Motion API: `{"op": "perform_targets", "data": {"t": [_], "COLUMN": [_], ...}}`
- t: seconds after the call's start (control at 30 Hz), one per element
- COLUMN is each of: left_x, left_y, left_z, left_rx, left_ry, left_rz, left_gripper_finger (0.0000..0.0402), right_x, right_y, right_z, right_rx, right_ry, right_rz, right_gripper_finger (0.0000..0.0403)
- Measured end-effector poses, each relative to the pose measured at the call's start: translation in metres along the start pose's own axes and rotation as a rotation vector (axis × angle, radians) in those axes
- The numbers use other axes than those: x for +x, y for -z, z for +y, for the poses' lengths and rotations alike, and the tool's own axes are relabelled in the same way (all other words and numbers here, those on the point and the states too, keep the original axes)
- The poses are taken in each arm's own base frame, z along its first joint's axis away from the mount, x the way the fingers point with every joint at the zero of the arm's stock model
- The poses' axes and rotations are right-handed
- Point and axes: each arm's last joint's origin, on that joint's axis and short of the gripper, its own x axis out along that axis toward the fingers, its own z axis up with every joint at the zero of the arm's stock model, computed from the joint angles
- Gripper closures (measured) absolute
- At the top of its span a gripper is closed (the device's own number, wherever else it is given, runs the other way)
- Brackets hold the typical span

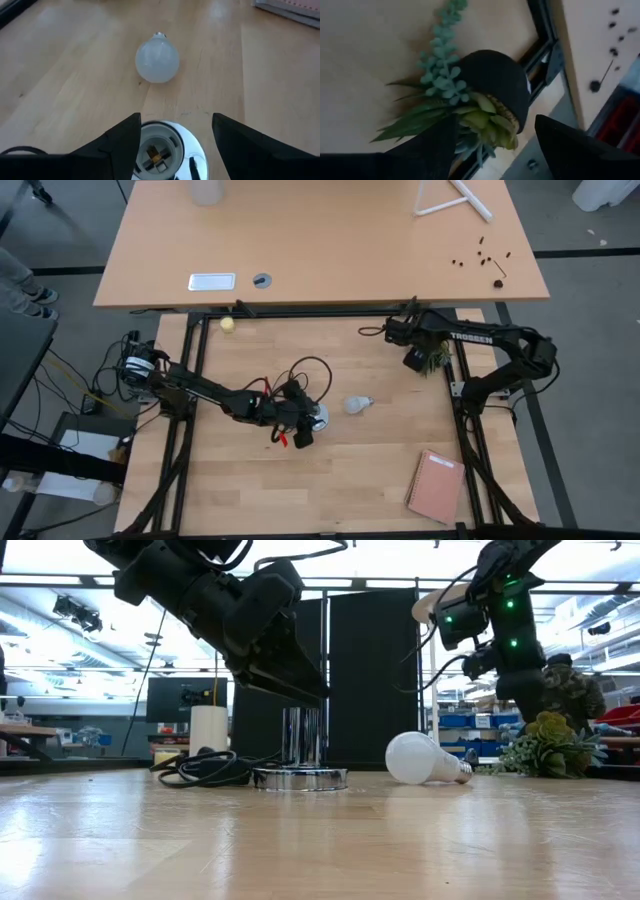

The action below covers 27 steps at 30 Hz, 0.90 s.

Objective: Screw lightbulb
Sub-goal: Adjust the potted flower

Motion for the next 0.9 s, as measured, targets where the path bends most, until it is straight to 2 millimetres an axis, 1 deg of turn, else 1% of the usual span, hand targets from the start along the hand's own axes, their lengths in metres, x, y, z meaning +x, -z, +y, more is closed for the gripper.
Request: {"op": "perform_targets", "data": {"t": [0.1,0.33,0.47,0.63,0.9], "left_x": [0.000,0.000,0.000,0.000,0.000], "left_y": [0.001,0.002,0.002,0.002,0.003], "left_z": [0.000,0.000,-0.001,-0.001,-0.001], "left_rx": [0.004,0.005,0.007,0.014,0.033], "left_ry": [-0.003,0.020,0.036,0.040,0.045], "left_rz": [0.011,0.020,0.029,0.031,0.035], "left_gripper_finger": [0.0153,0.0153,0.0153,0.0153,0.0153], "right_x": [0.006,0.022,0.031,0.042,0.042], "right_y": [0.000,-0.003,-0.006,-0.010,-0.014], "right_z": [-0.007,-0.030,-0.041,-0.056,-0.058], "right_rx": [0.055,0.129,0.120,0.149,0.186], "right_ry": [-0.050,-0.058,-0.095,-0.128,-0.118], "right_rz": [0.041,0.083,0.072,0.044,0.008], "right_gripper_finger": [0.0131,0.0130,0.0128,0.0132,0.0139]}}
